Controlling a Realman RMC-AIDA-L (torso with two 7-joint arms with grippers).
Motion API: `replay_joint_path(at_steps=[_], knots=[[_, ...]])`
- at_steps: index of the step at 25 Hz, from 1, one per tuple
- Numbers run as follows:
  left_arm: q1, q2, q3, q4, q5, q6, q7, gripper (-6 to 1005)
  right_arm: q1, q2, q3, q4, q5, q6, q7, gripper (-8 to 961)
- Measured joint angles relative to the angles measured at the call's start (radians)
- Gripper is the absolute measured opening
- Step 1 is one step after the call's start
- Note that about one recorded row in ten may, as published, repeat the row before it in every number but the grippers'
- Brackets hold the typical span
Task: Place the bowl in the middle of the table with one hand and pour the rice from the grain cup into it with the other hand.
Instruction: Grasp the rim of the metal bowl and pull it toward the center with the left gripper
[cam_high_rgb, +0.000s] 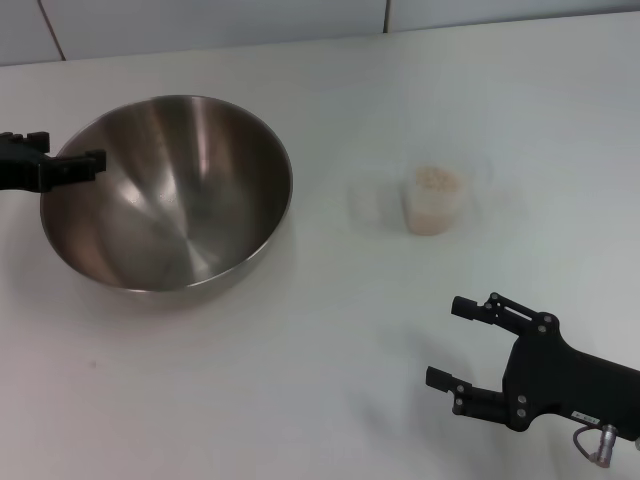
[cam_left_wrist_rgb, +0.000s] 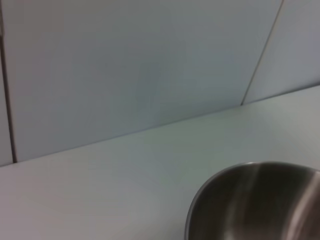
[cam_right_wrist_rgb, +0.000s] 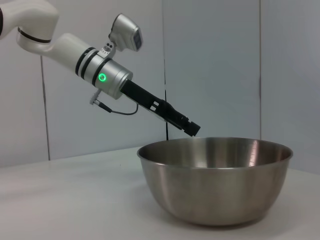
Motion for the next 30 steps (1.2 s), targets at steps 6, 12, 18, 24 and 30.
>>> replay_joint_path(at_steps=[6, 12, 18, 24, 30], knots=[[-0.034, 0.001, -0.003, -0.033, 0.052, -0.006, -0.015, 849, 0.001, 0.000, -0.002, 0.000, 0.000, 0.000, 0.000, 814], [-0.060, 0.000, -0.003, -0.053, 0.105, -0.017, -0.041, 847, 0.002, 0.000, -0.002, 0.000, 0.002, 0.000, -0.002, 816], [-0.066, -0.001, 0.002, -0.066, 0.131, -0.027, -0.056, 846, 0.003, 0.000, -0.004, 0.000, 0.002, 0.003, -0.002, 816], [-0.085, -0.001, 0.001, -0.096, 0.159, -0.029, -0.057, 689, 0.003, 0.000, -0.002, 0.000, 0.002, 0.005, -0.003, 815], [-0.094, -0.001, 0.001, -0.094, 0.162, -0.026, -0.060, 424, 0.000, 0.000, 0.001, 0.000, 0.000, 0.004, -0.003, 815]])
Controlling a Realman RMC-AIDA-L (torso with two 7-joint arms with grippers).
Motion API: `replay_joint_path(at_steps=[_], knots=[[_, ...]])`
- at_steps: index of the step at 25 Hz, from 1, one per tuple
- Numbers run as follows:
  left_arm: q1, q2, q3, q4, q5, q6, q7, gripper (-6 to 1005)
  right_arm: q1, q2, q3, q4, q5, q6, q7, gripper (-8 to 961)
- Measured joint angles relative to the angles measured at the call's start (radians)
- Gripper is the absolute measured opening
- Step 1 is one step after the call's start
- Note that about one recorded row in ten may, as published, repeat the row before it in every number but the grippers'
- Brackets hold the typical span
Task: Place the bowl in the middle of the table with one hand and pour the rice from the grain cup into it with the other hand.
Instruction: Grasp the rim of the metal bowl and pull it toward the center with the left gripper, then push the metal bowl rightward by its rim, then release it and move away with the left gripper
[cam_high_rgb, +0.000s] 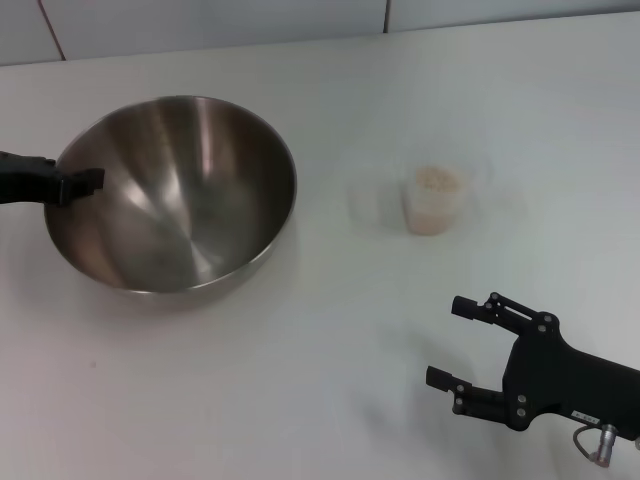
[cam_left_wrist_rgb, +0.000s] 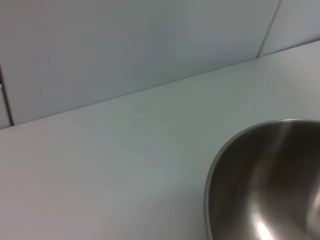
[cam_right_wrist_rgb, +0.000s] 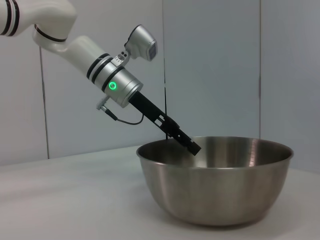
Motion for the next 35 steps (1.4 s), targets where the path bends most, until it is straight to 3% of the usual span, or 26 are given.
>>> replay_joint_path(at_steps=[3, 7, 13, 23, 35], knots=[[-0.004, 0.000, 0.002, 0.004, 0.000, 0.012, -0.004, 364, 0.000, 0.000, -0.001, 0.000, -0.002, 0.000, 0.000, 814], [-0.012, 0.001, -0.005, 0.003, -0.003, 0.029, -0.017, 170, 0.002, 0.000, -0.003, 0.000, -0.002, 0.000, 0.000, 814], [-0.034, 0.006, -0.012, -0.013, 0.001, 0.045, -0.061, 66, 0.003, 0.000, -0.004, 0.000, -0.003, 0.000, 0.003, 814], [-0.158, 0.007, -0.147, -0.112, -0.008, 0.165, -0.071, 44, 0.003, 0.000, -0.004, 0.000, -0.003, 0.004, 0.003, 816], [-0.260, -0.002, -0.114, -0.249, -0.020, 0.095, -0.062, 84, 0.004, 0.000, -0.004, 0.000, -0.003, 0.001, 0.004, 814]])
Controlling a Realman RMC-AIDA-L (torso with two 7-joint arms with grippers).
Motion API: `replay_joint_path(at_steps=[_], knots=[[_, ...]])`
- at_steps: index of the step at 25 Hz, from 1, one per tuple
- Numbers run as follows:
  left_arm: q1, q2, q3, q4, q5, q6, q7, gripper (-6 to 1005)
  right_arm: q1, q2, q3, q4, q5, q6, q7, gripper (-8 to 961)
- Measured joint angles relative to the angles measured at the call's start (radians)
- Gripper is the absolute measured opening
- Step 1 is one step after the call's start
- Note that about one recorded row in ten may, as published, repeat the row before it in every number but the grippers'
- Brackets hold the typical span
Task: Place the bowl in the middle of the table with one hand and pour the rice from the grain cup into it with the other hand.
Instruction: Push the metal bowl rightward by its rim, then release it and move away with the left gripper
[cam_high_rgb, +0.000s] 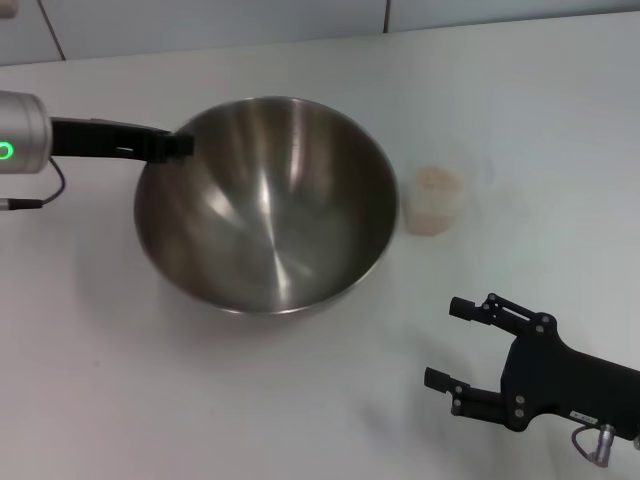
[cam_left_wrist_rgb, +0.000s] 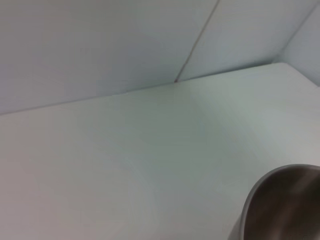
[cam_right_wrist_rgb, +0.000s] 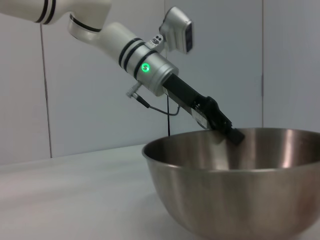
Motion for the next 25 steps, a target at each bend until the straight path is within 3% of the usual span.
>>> replay_joint_path(at_steps=[5, 16, 22, 25], knots=[[-0.027, 0.001, 0.034, -0.070, -0.001, -0.060, 0.017, 110, 0.002, 0.000, 0.000, 0.000, 0.000, -0.001, 0.000, 814], [-0.014, 0.001, 0.048, -0.066, -0.021, -0.076, 0.043, 168, 0.004, 0.000, 0.000, 0.000, 0.001, -0.001, -0.001, 815], [0.008, 0.005, 0.048, -0.004, -0.045, -0.020, 0.078, 199, 0.004, 0.000, 0.002, 0.000, 0.004, 0.003, -0.005, 816], [0.046, 0.006, 0.047, 0.085, -0.051, 0.060, 0.139, 215, 0.003, 0.000, 0.014, 0.000, 0.007, 0.003, -0.005, 816]])
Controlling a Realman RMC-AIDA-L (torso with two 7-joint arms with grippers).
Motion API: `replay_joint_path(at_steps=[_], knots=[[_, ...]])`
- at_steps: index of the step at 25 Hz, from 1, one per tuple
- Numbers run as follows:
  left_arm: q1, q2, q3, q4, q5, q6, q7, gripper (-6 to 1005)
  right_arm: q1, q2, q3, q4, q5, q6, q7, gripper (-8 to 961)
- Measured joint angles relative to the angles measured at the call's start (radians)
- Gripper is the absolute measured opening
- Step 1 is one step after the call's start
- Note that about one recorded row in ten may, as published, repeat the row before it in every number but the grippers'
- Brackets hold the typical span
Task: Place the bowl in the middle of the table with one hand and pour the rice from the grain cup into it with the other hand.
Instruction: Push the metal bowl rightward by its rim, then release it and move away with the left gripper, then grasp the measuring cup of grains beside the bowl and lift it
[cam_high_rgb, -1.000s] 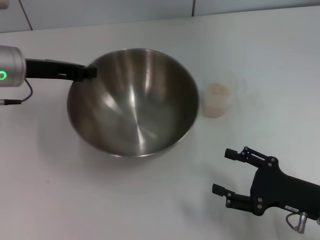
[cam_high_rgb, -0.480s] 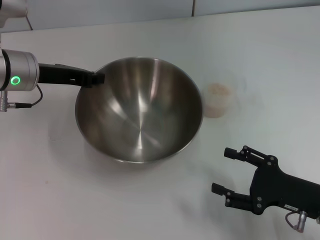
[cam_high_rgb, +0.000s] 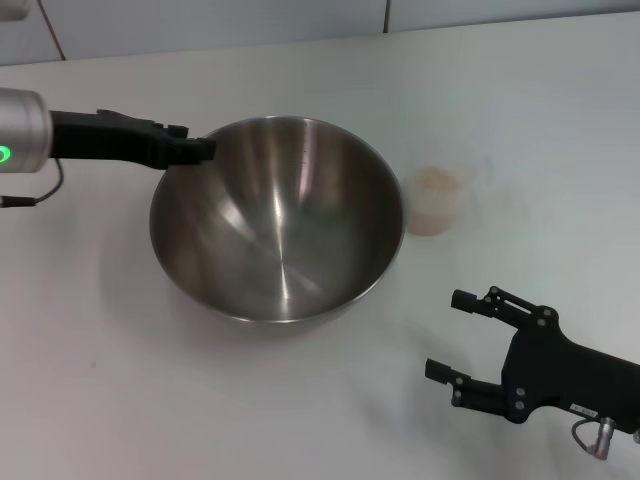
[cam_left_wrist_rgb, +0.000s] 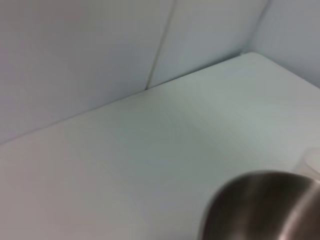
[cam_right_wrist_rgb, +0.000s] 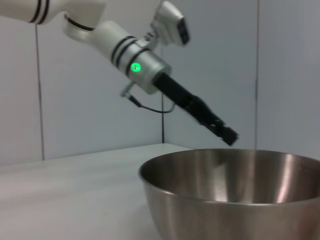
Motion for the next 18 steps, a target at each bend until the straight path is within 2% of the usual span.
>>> replay_joint_path(at_steps=[2, 8, 13, 14, 18], knots=[[0.043, -0.001, 0.001, 0.071, -0.014, 0.052, 0.049, 441, -0.004, 0.001, 0.027, 0.001, 0.004, 0.002, 0.002, 815], [0.214, 0.006, -0.003, 0.250, -0.096, 0.203, 0.218, 671, -0.014, 0.007, 0.240, 0.028, 0.005, 0.101, -0.007, 815], [0.315, 0.007, -0.007, 0.307, -0.097, 0.259, 0.284, 761, -0.008, 0.007, 0.431, 0.075, 0.005, 0.217, -0.067, 816], [0.338, 0.006, -0.007, 0.312, -0.098, 0.271, 0.296, 778, -0.003, 0.007, 0.500, 0.101, 0.005, 0.251, -0.114, 816], [0.385, 0.001, 0.001, 0.309, -0.119, 0.283, 0.344, 850, 0.019, 0.007, 0.562, 0.128, 0.005, 0.311, -0.149, 816]])
